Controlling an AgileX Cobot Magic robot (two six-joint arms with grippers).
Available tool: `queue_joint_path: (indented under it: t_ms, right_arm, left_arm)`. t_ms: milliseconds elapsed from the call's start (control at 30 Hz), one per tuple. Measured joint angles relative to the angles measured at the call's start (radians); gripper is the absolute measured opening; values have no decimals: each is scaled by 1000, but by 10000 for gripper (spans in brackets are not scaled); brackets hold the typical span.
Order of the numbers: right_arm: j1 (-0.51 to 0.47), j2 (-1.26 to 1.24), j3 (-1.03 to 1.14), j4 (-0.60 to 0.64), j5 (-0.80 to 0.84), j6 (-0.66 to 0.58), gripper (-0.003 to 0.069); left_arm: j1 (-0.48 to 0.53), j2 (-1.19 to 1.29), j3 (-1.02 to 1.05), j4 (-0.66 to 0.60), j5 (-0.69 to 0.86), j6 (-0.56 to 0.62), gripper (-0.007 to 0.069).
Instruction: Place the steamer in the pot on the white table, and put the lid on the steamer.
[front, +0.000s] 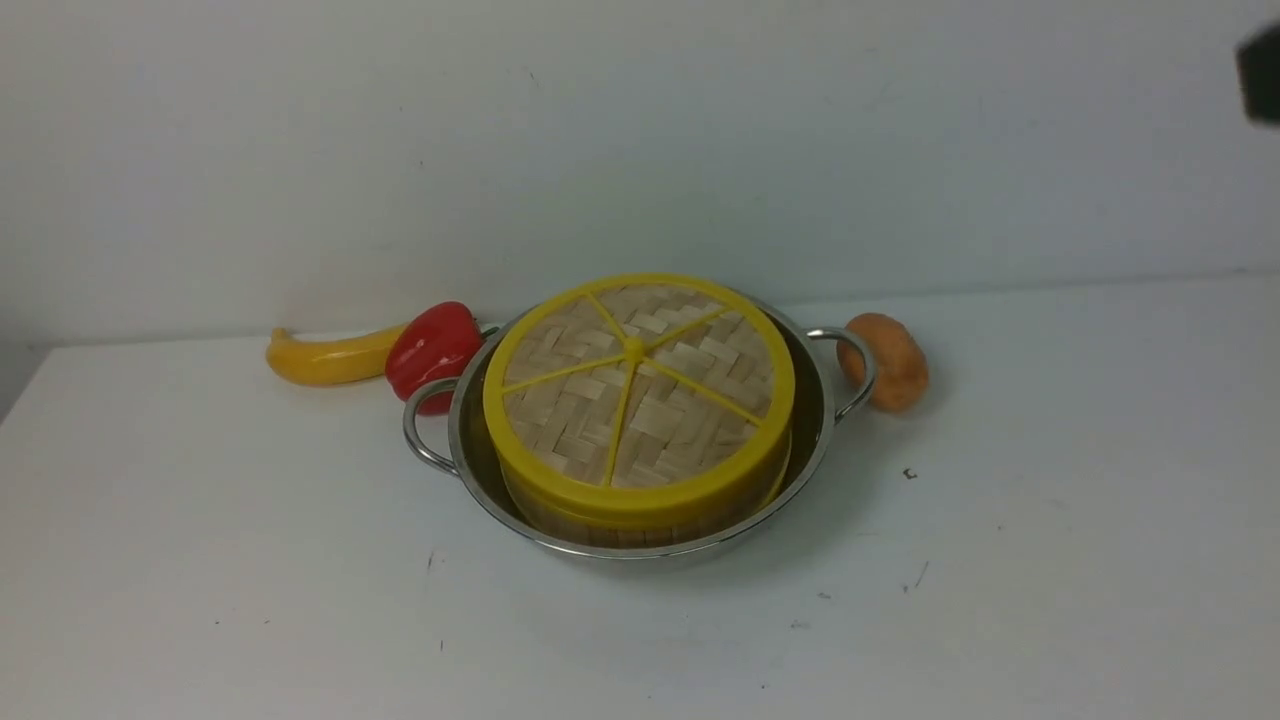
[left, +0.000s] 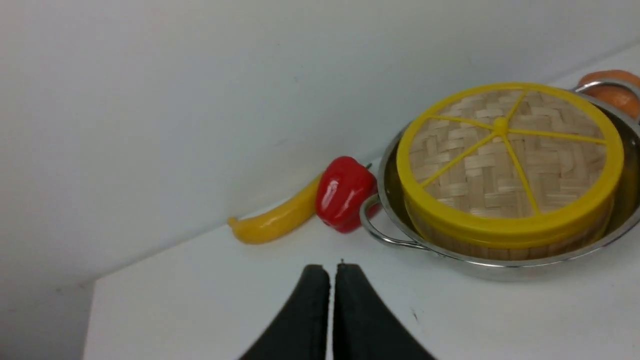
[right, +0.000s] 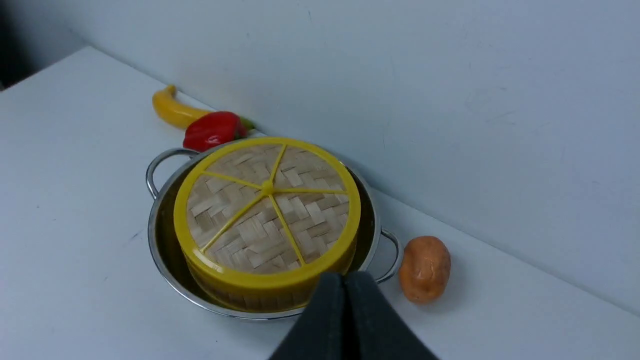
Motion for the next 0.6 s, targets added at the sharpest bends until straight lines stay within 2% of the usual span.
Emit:
queue_joint_path:
  t_ms: [133,233,433,600]
  right_arm:
    - [0,-221,369,-31,-261,70,-6]
    - [0,-332,601,-40,-396,110,-6]
    - [0,-397,704,-42,-511,162,0]
    - [0,-397,704,-39,-555,165,11]
  left_arm:
    - [0,-151,91,4,-6,-42,10]
    - [0,-282,189,4,-5,-106,10]
    - [0,-352,256,4,-6,-190,10]
    - [0,-354,257,5,32,-194,20]
